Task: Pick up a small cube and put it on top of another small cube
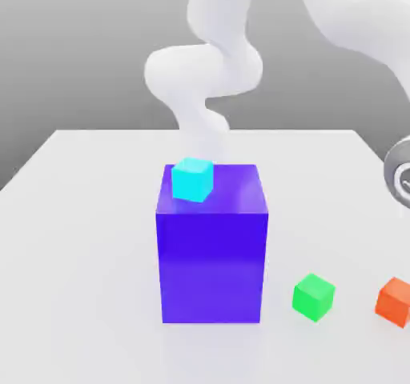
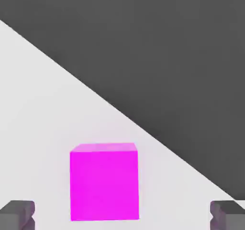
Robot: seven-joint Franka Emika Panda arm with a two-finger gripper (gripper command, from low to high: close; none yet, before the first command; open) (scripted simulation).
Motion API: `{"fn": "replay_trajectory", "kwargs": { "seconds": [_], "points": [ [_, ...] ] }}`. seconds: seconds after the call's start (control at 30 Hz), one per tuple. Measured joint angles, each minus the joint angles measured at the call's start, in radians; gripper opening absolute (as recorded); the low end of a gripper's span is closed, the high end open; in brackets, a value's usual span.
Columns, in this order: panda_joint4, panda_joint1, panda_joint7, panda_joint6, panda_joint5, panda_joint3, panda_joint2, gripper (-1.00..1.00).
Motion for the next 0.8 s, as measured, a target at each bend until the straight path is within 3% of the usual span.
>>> {"fn": "replay_trajectory", "kwargs": {
  "seconds": [0.03,0.07,0.27,0.43,0.8],
  "points": [
    [0.009,0.009,0.006,0.025,-0.01,-0.011,0.036,0.0],
    [0.015,0.015,0.011,0.042,-0.016,-0.017,0.06,-1.0],
    [0.019,0.017,0.011,0.05,-0.018,-0.02,0.071,-1.0],
    [-0.023,-0.009,-0.025,-0.039,0.031,0.014,-0.062,-1.0],
    [-0.41,-0.171,-0.336,0.025,0.244,0.144,-0.41,-1.0]
  ]
}}
